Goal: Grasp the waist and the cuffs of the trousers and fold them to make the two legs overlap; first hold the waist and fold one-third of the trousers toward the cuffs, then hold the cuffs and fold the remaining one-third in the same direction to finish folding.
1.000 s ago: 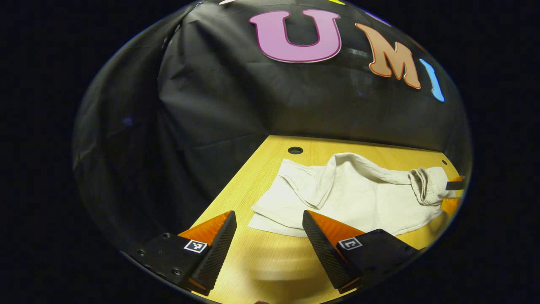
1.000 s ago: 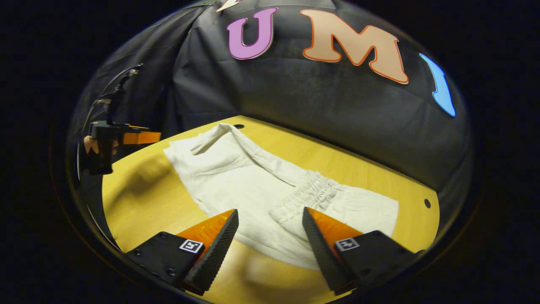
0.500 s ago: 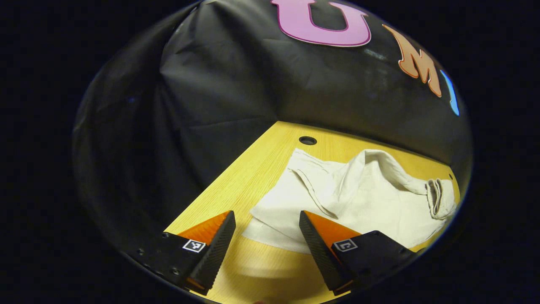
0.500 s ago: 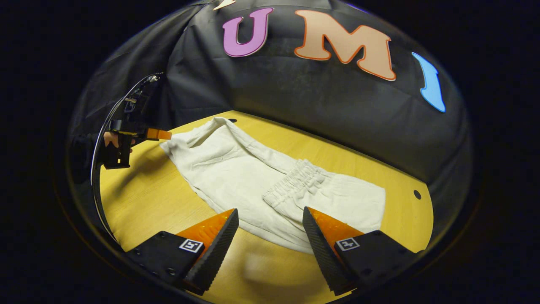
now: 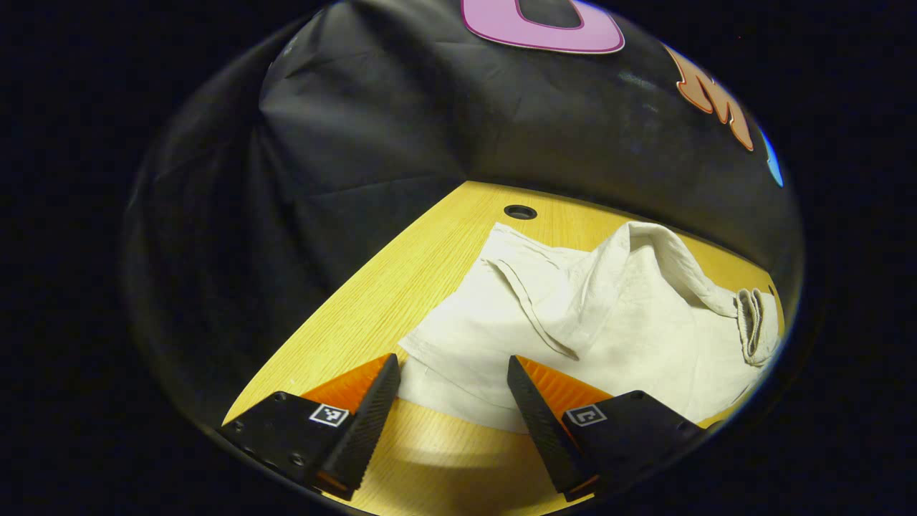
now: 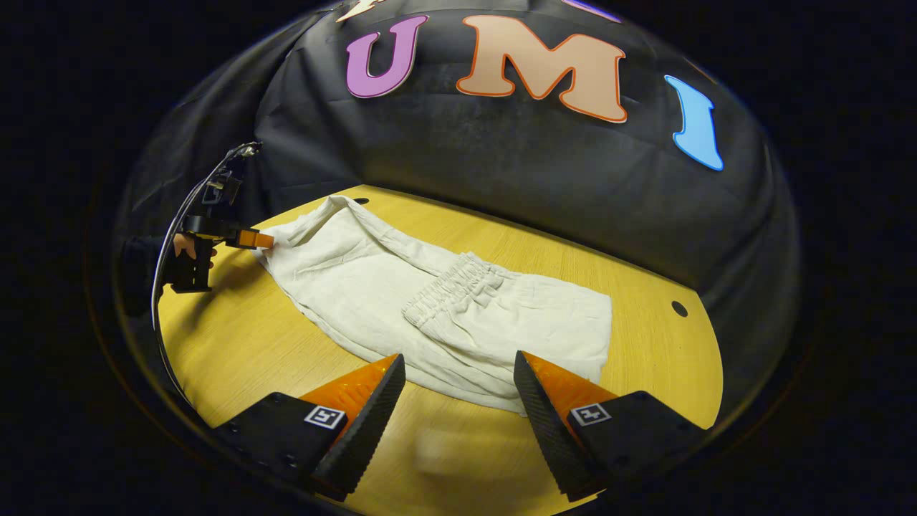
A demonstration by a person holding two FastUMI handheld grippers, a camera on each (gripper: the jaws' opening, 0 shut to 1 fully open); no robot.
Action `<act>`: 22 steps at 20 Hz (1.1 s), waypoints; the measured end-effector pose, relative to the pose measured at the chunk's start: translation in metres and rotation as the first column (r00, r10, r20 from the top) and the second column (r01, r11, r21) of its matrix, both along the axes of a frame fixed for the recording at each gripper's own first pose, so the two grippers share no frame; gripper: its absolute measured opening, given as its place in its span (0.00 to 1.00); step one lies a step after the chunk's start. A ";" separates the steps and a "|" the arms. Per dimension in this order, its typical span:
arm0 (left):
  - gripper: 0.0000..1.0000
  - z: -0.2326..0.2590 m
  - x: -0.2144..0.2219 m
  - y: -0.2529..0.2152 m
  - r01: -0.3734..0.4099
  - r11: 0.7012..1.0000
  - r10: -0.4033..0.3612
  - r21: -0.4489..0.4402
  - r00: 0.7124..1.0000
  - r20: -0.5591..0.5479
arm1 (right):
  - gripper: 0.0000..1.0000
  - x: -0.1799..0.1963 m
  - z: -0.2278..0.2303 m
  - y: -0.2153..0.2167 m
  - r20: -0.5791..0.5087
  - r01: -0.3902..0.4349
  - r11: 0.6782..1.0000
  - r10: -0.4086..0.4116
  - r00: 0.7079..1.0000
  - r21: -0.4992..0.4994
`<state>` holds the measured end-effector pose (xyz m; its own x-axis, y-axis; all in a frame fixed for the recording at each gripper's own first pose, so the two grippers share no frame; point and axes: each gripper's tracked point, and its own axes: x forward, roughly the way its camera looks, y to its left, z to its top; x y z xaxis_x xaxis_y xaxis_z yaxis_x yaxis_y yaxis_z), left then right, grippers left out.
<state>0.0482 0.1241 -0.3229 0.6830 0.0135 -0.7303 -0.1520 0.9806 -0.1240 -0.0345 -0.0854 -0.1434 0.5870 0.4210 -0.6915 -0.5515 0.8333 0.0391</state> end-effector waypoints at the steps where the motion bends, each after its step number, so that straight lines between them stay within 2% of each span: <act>1: 0.86 0.002 0.000 0.002 0.010 1.000 -0.010 -0.005 1.000 0.003 | 0.98 -0.001 -0.001 -0.004 -0.004 0.005 1.000 -0.005 1.000 -0.004; 2: 0.81 0.005 -0.001 0.002 0.026 1.000 -0.026 -0.012 1.000 0.002 | 0.98 -0.001 -0.002 -0.008 -0.009 0.011 1.000 -0.011 1.000 -0.005; 4: 0.63 0.007 0.000 -0.007 0.058 0.998 -0.058 -0.027 0.998 0.010 | 0.99 0.000 -0.002 -0.015 -0.014 0.022 1.000 -0.022 1.000 -0.001; 6: 0.37 0.008 0.004 -0.019 0.079 0.995 -0.077 -0.054 0.997 0.028 | 0.98 0.003 -0.002 -0.023 -0.020 0.034 0.999 -0.034 0.999 -0.001; 7: 0.10 0.010 0.005 -0.021 0.072 0.996 -0.070 -0.055 0.997 0.031 | 0.98 0.004 -0.002 -0.027 -0.020 0.039 0.999 -0.039 0.999 -0.001; 8: 0.02 0.010 0.004 -0.022 0.068 0.996 -0.066 -0.054 0.997 0.034 | 0.98 0.006 -0.001 -0.029 -0.016 0.042 0.999 -0.042 0.999 -0.002; 13: 0.00 0.034 0.011 -0.034 0.081 0.995 -0.076 -0.061 0.994 0.079 | 0.98 0.011 0.008 -0.043 0.010 0.052 0.999 -0.052 0.999 0.000; 22: 0.00 0.128 0.041 -0.112 0.197 0.977 -0.172 -0.085 0.955 0.241 | 0.99 0.007 0.017 -0.062 0.024 0.086 0.995 -0.087 0.996 0.047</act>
<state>0.0890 0.0124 -0.1946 0.8161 -0.1981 -0.5429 0.0756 0.9680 -0.2395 -0.0272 -0.1470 -0.1264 0.6400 0.3988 -0.6568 -0.4786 0.8756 0.0652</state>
